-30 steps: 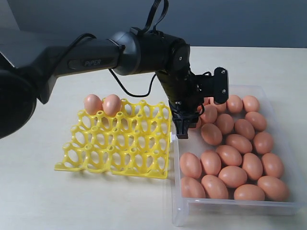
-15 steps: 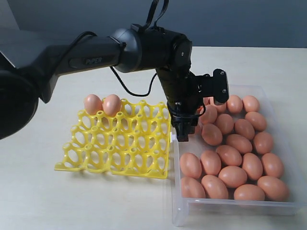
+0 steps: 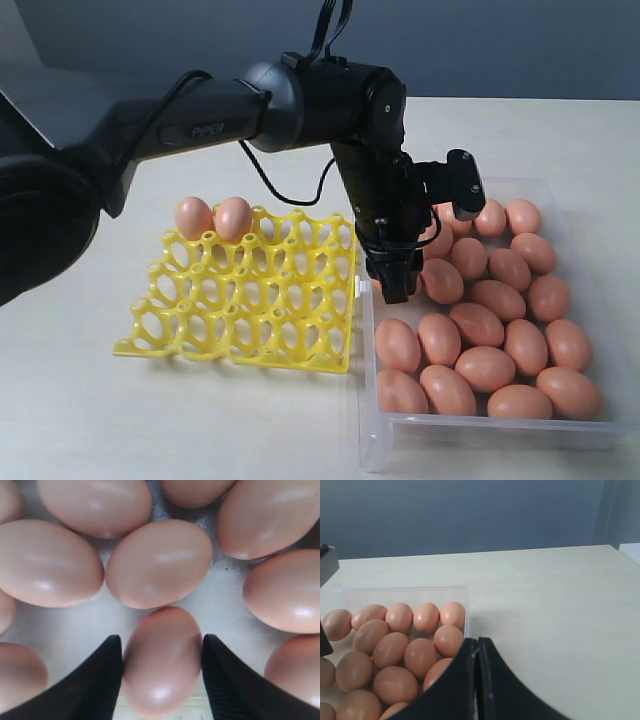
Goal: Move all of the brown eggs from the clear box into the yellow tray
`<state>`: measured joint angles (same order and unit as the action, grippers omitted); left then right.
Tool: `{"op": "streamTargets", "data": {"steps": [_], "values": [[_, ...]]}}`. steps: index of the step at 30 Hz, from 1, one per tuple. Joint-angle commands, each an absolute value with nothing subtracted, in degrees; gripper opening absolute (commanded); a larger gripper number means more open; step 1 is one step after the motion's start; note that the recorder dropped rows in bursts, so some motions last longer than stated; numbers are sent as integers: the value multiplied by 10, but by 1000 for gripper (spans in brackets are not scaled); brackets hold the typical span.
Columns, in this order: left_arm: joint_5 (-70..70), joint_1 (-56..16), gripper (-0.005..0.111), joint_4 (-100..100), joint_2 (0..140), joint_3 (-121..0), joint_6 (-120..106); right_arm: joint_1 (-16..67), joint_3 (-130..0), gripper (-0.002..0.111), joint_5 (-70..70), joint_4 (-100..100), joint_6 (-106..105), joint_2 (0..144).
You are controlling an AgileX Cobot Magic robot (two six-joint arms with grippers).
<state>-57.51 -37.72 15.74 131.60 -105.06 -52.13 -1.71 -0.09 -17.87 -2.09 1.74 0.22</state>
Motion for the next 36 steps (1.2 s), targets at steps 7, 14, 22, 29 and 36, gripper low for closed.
{"op": "streamTargets", "data": {"steps": [7, 14, 22, 29, 36], "values": [[-635, -378, 46, 126, 1347, -1039, -499, -17, 0, -1, -175, -20, 15, 0], [-629, -378, 21, 107, 1347, -1039, -499, -17, 0, -1, -175, -20, 15, 0], [-591, -378, 0, 100, 1327, -1045, -486, -17, 0, -1, -175, -20, 15, 0], [-504, -378, 0, 156, 1279, -1046, -462, -17, 0, -1, -175, -20, 15, 0], [-431, -378, 0, 245, 1251, -1046, -471, -17, 0, -1, -175, -20, 15, 0]]}}
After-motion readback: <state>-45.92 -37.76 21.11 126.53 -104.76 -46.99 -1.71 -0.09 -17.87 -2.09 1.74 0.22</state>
